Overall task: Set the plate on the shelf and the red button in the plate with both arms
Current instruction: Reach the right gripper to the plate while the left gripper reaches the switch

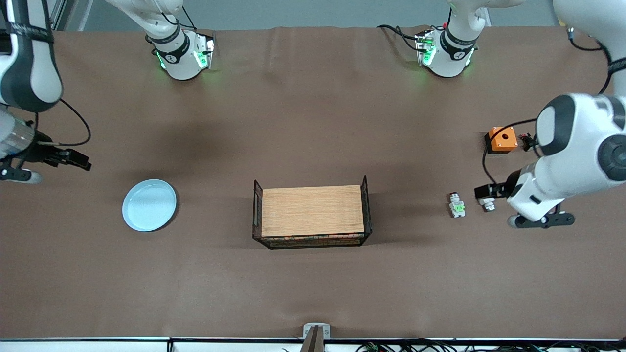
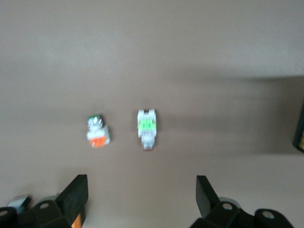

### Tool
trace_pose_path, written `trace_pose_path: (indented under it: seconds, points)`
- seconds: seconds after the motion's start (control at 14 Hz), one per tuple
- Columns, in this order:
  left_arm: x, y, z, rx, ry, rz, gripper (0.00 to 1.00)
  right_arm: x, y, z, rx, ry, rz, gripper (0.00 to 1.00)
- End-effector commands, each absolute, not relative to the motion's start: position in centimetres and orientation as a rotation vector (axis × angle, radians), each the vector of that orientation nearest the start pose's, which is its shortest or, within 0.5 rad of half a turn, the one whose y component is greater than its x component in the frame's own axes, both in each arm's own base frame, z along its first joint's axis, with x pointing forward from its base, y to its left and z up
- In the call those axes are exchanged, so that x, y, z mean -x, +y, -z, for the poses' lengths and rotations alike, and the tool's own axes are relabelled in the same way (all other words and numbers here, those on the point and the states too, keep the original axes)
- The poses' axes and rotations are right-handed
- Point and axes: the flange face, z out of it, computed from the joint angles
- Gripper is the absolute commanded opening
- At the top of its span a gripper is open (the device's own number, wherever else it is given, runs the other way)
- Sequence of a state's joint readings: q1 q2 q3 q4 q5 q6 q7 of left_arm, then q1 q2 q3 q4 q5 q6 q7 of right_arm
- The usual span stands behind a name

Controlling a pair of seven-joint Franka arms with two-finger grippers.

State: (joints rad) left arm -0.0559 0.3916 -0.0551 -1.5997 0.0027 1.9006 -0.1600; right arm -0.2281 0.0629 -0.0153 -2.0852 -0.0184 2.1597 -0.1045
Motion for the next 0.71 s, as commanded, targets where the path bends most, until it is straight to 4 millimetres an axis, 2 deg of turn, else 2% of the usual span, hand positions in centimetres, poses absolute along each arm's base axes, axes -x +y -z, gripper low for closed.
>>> trace_pose_path:
  seconds: [0.0,0.36,0.64]
  points:
    - [-65.1,-7.1,-35.8,3.146,-0.047,-0.073,1.00,-55.0,-13.9,-35.3,3.165,0.179,0.046,1.00]
    - [-62.4,-6.7,-27.7,3.100,0.034,-0.033,1.00,-56.9,-14.2,-28.4,3.171,0.152,0.118,1.00]
    - [-61.9,-6.0,-24.2,3.106,0.022,-0.046,1.00,-57.3,-14.3,-23.4,3.172,0.081,0.130,1.00]
